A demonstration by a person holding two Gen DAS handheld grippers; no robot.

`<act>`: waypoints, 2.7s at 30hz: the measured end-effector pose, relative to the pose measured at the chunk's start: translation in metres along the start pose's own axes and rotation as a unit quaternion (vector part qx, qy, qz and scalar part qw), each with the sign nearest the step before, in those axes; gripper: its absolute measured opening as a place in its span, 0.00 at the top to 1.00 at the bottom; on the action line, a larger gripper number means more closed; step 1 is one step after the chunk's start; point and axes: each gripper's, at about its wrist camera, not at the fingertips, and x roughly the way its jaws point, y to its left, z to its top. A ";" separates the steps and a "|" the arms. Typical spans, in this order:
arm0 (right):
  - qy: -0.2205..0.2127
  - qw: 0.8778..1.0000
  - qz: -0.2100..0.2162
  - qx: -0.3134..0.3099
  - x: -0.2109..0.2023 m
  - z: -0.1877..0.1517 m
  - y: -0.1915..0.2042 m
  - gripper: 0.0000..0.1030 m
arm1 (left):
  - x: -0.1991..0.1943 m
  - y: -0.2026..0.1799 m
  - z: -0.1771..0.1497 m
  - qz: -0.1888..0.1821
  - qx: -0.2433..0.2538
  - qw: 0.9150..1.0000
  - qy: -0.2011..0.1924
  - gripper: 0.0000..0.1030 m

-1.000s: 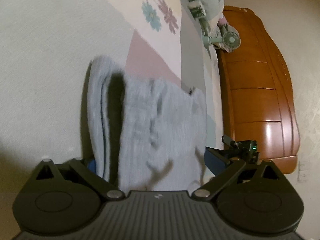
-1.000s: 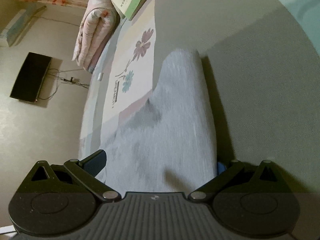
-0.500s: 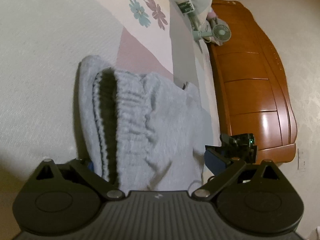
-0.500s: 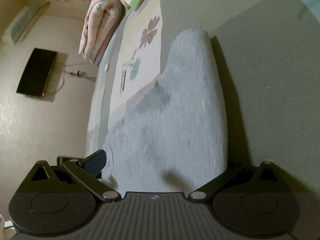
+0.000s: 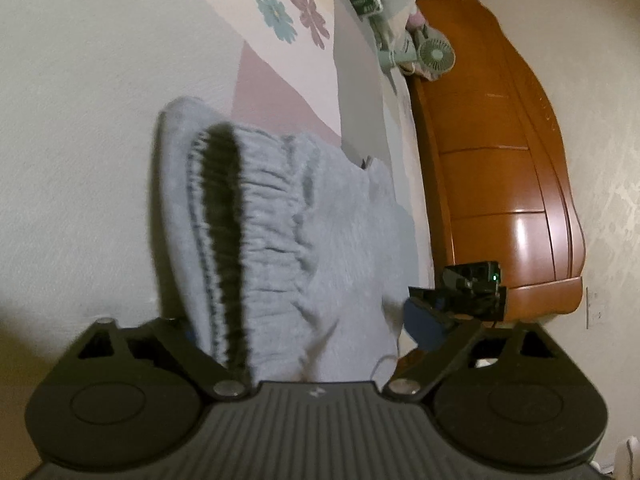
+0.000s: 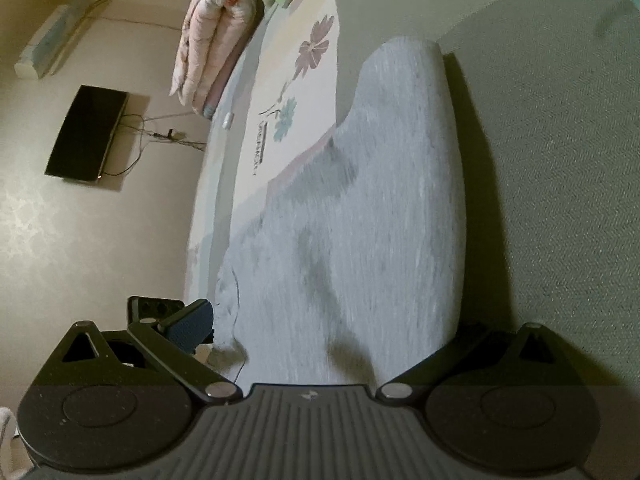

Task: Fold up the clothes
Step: 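Close the left gripper on the elastic waistband end while the right gripper grips the bundle, then lift and turn the grey sweatpants bundle over with both grippers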

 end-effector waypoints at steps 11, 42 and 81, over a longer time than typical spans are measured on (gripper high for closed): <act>-0.003 1.000 -0.015 -0.001 0.001 0.007 -0.005 0.23 | 0.003 0.005 0.005 0.007 -0.009 1.000 -0.007 0.31; -0.101 0.981 -0.123 -0.113 -0.005 -0.022 0.048 0.84 | 0.008 -0.078 0.018 0.094 0.116 0.989 -0.009 0.69; -0.408 0.843 -0.347 -0.045 -0.283 -0.049 -0.036 0.86 | 0.434 -0.360 0.094 0.091 0.438 0.858 0.251 0.71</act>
